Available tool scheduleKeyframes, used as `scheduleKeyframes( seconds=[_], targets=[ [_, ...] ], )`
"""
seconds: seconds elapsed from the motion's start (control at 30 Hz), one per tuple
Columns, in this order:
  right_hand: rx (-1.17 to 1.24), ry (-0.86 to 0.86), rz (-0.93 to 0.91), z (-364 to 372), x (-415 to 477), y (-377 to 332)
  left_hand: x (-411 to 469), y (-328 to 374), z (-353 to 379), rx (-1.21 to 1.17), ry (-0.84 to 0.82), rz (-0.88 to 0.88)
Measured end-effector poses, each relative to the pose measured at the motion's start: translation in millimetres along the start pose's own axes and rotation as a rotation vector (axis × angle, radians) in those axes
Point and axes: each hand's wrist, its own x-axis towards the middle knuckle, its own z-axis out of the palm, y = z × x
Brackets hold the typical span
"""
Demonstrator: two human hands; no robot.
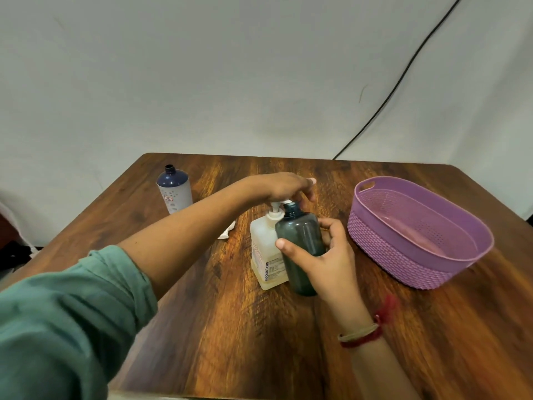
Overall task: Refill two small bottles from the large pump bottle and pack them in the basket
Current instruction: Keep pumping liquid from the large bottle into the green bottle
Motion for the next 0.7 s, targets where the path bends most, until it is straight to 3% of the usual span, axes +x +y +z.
scheduleKeyframes(
  seconds=[0.33,0.7],
  targets=[
    [0.012,0.036,-0.01,1.8,-2.6,4.1,10.3,-3.9,5.0,0.378,-0.064,-0.106],
    [0.014,0.047,0.002,4.1,-5.0,3.1,10.8,-1.1,5.9,0.328,-0.028,-0.056]
  ],
)
